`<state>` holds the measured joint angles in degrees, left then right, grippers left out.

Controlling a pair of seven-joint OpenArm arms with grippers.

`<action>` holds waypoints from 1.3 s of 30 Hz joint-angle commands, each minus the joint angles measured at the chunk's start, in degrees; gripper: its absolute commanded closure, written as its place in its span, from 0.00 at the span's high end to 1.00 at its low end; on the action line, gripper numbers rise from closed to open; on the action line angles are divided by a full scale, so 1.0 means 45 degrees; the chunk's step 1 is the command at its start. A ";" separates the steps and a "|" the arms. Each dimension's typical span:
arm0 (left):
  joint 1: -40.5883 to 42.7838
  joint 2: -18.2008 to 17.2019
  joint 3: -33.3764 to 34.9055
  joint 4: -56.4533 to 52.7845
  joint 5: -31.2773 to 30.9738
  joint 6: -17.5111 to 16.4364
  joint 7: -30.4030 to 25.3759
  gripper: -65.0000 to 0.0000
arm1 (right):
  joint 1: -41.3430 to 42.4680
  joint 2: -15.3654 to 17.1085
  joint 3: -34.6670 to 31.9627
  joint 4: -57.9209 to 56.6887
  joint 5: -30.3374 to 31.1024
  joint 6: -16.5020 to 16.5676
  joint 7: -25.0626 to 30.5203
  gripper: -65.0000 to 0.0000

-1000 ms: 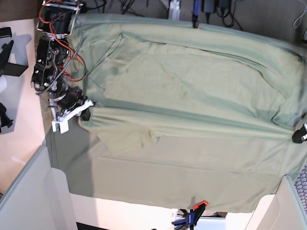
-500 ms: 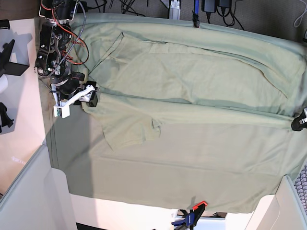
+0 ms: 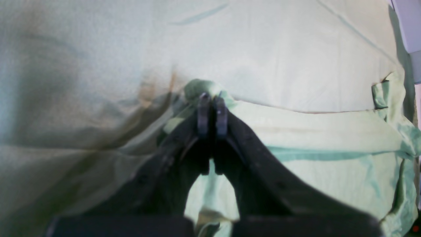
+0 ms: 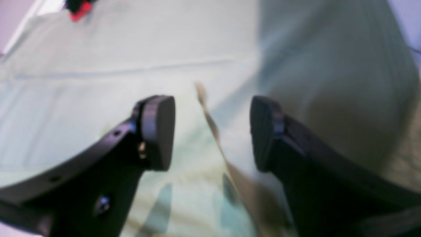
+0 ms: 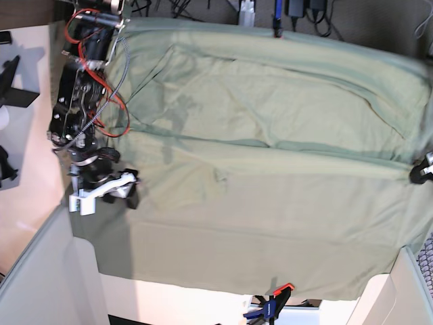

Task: Fold the T-shirt properly
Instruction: 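Fold the grasped side edge inward toward the shirt center with the right gripper, then move the right gripper back to the collar edge and grasp the fabric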

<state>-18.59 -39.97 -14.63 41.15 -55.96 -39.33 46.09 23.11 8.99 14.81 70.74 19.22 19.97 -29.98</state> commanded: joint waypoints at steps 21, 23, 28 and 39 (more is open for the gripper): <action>-0.0277 -0.0364 -0.0063 0.0214 -0.0801 -0.0149 0.0112 0.00 | 0.3395 -0.1404 -0.0257 -0.6601 -0.2531 0.0257 0.1671 0.56; -0.0277 -0.0364 -0.0063 0.0214 -0.0801 -0.0149 0.0112 0.00 | 0.3366 -0.1404 -0.0704 -0.6601 -0.2565 0.0257 0.1666 0.56; -0.0277 -0.0359 -0.0063 0.0214 -0.1035 -0.0149 0.0107 0.00 | 0.3361 -0.1404 -0.1797 -0.6601 -0.2565 0.0248 0.1700 0.55; -0.0277 -0.0364 -0.0063 0.0214 -0.1039 -0.0149 0.0102 0.00 | 0.3381 -0.1365 -0.1987 -0.6601 -0.3793 0.0243 0.2987 0.00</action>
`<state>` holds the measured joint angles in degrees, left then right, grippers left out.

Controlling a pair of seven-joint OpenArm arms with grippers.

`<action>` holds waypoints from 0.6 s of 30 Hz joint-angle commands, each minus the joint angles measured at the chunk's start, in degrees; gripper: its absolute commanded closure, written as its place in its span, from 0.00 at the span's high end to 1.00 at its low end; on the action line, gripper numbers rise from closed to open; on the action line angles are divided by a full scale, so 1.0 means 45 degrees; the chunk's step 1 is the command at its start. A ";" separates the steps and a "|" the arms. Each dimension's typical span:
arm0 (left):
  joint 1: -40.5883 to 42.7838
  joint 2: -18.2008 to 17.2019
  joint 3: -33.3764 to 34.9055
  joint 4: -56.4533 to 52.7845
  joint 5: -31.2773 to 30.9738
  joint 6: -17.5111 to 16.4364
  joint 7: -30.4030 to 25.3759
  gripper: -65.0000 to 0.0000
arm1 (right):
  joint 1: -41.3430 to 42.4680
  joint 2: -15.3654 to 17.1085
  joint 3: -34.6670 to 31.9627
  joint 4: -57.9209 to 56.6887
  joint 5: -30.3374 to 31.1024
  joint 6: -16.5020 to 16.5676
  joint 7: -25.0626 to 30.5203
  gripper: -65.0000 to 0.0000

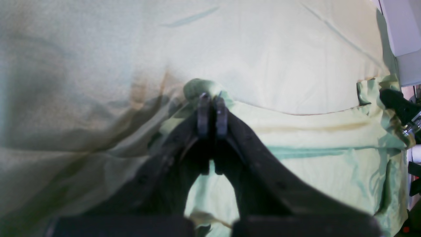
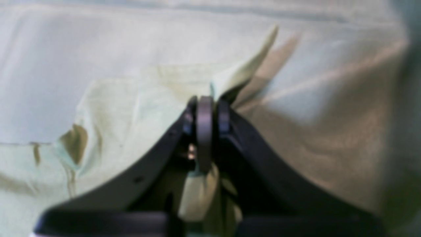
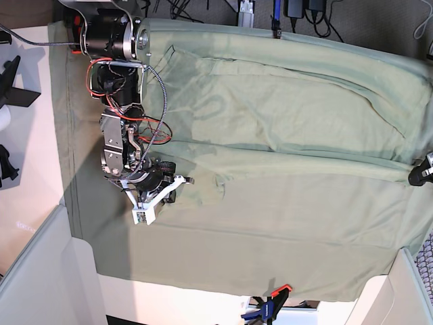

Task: Fold the T-shirt properly
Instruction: 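Move the right gripper back to the collar edge and grasp the fabric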

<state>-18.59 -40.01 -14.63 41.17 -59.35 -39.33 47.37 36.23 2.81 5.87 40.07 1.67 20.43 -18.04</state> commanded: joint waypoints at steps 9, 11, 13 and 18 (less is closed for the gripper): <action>-0.0117 -0.0709 -0.0063 0.0457 -0.1331 -0.0149 0.1025 0.00 | -0.0923 0.0457 0.0000 0.3575 0.1311 0.0180 -0.1972 0.00; 0.0219 -0.0860 -0.0063 0.0967 -0.1763 -0.0149 0.1433 0.00 | -0.1812 0.0743 0.0000 0.5377 0.2050 0.0194 -0.2535 0.00; 0.0753 -0.0952 -0.0063 0.1734 -0.1870 -0.0149 0.1744 0.00 | -0.2759 0.0981 0.0000 0.7150 0.2599 0.0189 -0.3230 0.00; 0.2336 -0.1107 -0.0102 0.3793 -0.2137 -0.0149 0.1821 0.00 | -0.4964 0.1715 0.0000 1.0346 0.3725 0.0189 -0.3973 0.00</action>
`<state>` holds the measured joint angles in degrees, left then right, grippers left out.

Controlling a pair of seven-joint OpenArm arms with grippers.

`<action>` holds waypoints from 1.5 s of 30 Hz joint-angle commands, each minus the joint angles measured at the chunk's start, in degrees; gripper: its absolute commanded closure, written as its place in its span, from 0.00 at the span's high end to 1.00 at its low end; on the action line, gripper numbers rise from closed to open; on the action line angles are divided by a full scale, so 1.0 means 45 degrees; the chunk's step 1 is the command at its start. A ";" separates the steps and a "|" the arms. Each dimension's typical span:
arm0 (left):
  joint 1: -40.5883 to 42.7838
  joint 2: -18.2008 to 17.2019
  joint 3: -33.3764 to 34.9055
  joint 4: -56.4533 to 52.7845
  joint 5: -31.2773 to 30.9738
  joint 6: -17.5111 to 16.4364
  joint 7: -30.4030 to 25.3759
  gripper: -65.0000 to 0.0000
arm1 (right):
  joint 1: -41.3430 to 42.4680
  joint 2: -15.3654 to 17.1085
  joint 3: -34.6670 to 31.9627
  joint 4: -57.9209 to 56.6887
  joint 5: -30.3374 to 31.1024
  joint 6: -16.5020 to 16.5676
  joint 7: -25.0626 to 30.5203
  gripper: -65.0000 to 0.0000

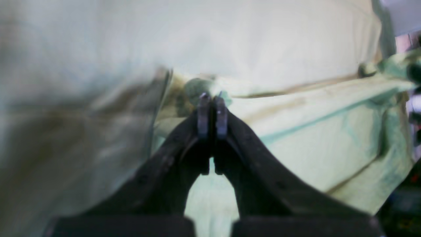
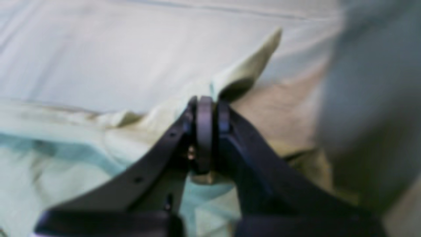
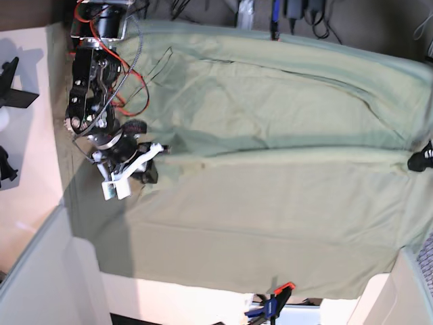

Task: Fold the T-shirt properly
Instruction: 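Move the right gripper back to the collar edge and grasp the fabric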

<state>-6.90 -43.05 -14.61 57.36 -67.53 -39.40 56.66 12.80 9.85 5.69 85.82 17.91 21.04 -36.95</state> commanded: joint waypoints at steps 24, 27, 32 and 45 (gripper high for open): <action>0.0733 -0.0602 -0.0257 0.0758 -0.0325 -0.0134 0.0257 0.00 | -0.5756 0.0330 0.0073 0.4478 0.1025 0.0044 0.0194 0.00; 0.0835 -0.0651 -0.0257 0.0758 -0.0481 -0.0134 0.0413 0.05 | -0.6033 0.0272 0.0078 0.4488 0.1025 0.0044 0.0194 0.00; 0.1273 -0.0947 -0.0262 0.0767 -0.0500 -0.0134 0.0418 0.06 | -0.6421 0.0272 0.0151 0.4741 0.1020 0.0044 0.0189 0.00; 0.2817 -0.1195 -0.0918 0.0772 -0.1234 -0.0134 0.0262 0.39 | -0.6883 0.0277 0.0408 0.5095 0.0597 0.0044 0.0087 0.00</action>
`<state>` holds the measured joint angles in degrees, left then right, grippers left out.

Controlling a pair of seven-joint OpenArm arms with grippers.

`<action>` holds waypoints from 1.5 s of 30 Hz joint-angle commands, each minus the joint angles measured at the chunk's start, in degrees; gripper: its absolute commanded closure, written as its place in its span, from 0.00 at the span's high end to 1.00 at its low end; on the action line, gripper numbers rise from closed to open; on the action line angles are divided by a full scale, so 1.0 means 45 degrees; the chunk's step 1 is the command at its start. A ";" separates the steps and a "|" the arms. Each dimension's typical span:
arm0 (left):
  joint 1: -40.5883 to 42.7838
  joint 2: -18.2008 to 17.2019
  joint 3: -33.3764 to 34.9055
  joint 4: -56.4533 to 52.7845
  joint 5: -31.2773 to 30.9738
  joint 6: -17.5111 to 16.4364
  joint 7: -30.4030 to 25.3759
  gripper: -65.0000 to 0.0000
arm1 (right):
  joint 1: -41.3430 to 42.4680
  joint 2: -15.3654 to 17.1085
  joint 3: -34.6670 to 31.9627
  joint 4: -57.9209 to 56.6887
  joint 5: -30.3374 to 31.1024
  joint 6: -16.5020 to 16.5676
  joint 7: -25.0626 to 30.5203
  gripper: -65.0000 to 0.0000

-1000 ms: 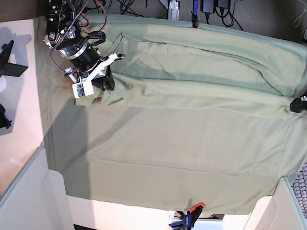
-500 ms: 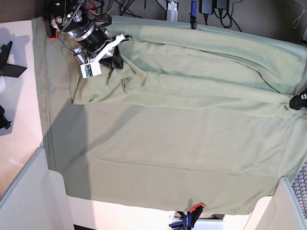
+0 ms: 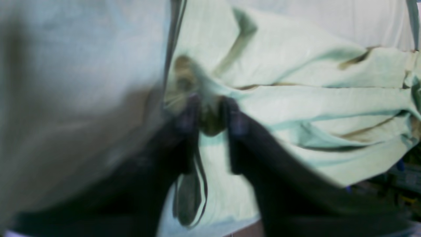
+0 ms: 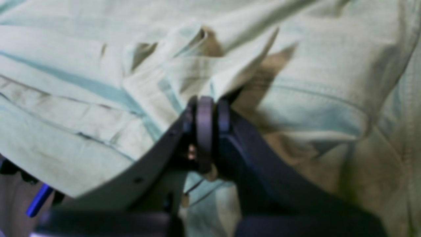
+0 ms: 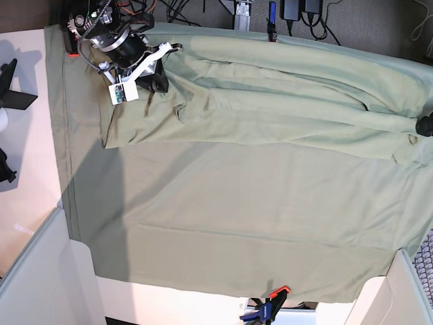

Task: Fold the T-shirt properly
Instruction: 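Move the right gripper back to the collar edge and grasp the fabric, then grasp the opposite side with the left gripper and fold toward the right gripper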

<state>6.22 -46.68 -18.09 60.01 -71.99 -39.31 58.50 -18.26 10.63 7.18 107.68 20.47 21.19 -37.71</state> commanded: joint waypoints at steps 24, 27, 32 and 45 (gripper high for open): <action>0.0151 0.1180 -0.3458 0.0136 -0.0753 -0.0153 0.0000 0.60 | -0.1171 -0.0748 0.1059 0.2001 0.0408 0.0010 0.0223 0.52; 0.0180 0.1676 -0.3434 0.0136 -0.0253 -0.0153 -0.0165 0.60 | -0.1205 -0.0787 0.1064 0.2001 0.0316 0.0010 0.0170 0.52; 0.0170 0.2118 -0.3196 0.0136 0.1977 -0.0153 -0.1608 0.60 | -0.1200 -0.0787 0.1069 0.2001 0.0321 0.0010 0.0165 0.52; 0.0175 0.2118 -0.2137 0.0141 0.2370 -0.0153 -0.1001 0.60 | -0.1200 -0.0923 0.1069 0.2001 0.0359 0.0010 0.0121 0.52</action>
<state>7.27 -36.38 -27.73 60.01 -61.54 -39.55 52.77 -23.68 6.31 11.68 115.66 21.39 21.19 -38.22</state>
